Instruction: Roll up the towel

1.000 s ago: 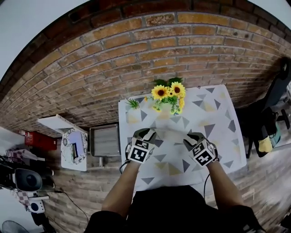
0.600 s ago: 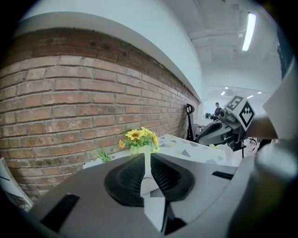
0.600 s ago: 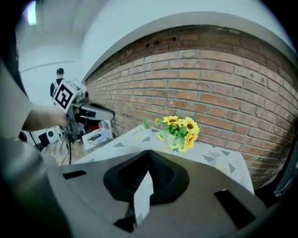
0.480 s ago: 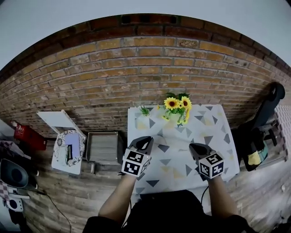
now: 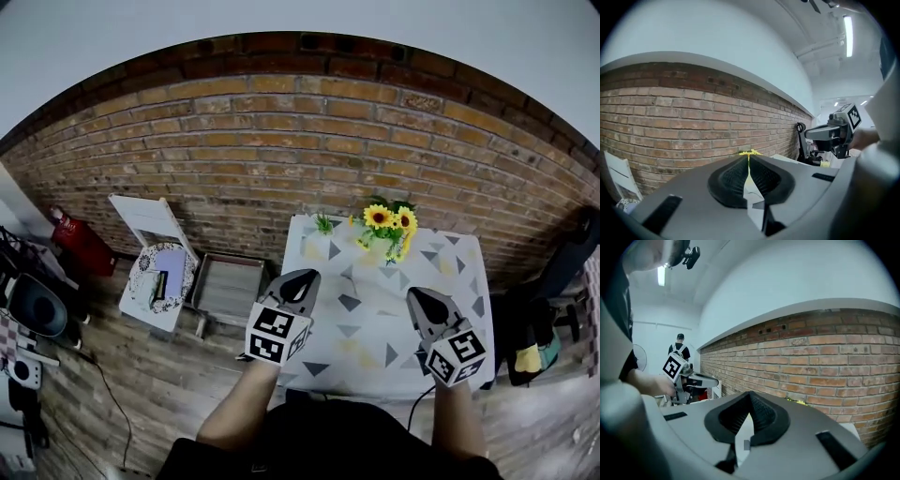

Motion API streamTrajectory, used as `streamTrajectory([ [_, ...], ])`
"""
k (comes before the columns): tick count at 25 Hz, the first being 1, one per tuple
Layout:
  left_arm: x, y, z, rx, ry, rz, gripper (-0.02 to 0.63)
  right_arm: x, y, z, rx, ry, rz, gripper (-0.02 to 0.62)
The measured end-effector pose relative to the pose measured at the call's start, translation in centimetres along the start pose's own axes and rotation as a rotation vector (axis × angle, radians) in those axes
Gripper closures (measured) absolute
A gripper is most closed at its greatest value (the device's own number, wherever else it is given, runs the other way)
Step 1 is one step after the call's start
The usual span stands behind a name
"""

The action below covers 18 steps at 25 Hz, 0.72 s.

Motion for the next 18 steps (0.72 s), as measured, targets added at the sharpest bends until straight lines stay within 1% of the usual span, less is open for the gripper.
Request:
streamTrajectory([
  [2, 0.3, -0.9, -0.2, 0.013, -0.008, 0.007, 0.58, 0.2, -0.6, 0.8, 0.019, -0.022, 0.012, 0.58],
  [5, 0.8, -2.1, -0.4, 0.03, -0.006, -0.01, 0.58, 0.0, -1.5, 1.5, 0.032, -0.037, 0.004, 0.58],
  [9, 0.6, -3.7, -0.6, 0.046, 0.023, -0.026, 0.58, -1.0, -1.7, 2.8, 0.041, -0.036, -0.018, 0.58],
  [13, 0.8, -5.5, -1.1, 0.044, 0.031, -0.039, 0.58, -1.8, -1.8, 4.9, 0.064, -0.037, -0.014, 0.58],
  [18, 1.0, -7.8, -1.7, 0.048, 0.014, -0.032, 0.58, -2.8, -3.5, 6.9, 0.06, -0.033, -0.028, 0.581],
])
Point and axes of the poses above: the fingertips, and each gripper's own axes: z backward along the fingers, y to its left, x out of its top, the point moved 7 cm from there along z, backward along the fingers, and after that the axes turned 9 degrees about -x, right-handed, at the moved point
